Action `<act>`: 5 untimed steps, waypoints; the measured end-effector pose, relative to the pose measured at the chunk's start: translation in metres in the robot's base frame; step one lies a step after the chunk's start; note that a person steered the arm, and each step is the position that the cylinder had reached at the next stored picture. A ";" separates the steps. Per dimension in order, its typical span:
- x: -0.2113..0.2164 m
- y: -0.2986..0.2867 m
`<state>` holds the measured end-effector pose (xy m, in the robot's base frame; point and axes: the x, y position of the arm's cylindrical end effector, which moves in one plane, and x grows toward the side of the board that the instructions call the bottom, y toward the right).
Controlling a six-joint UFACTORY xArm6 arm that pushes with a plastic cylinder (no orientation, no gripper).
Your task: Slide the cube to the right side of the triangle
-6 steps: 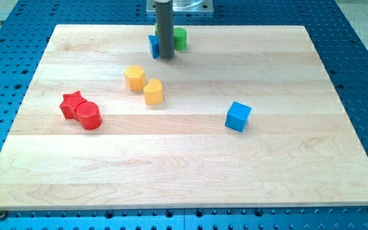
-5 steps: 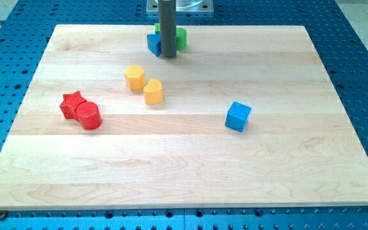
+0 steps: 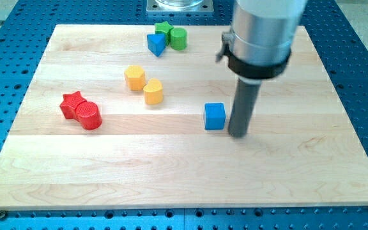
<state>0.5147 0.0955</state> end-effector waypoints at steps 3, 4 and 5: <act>-0.185 -0.035; -0.195 -0.032; -0.205 0.027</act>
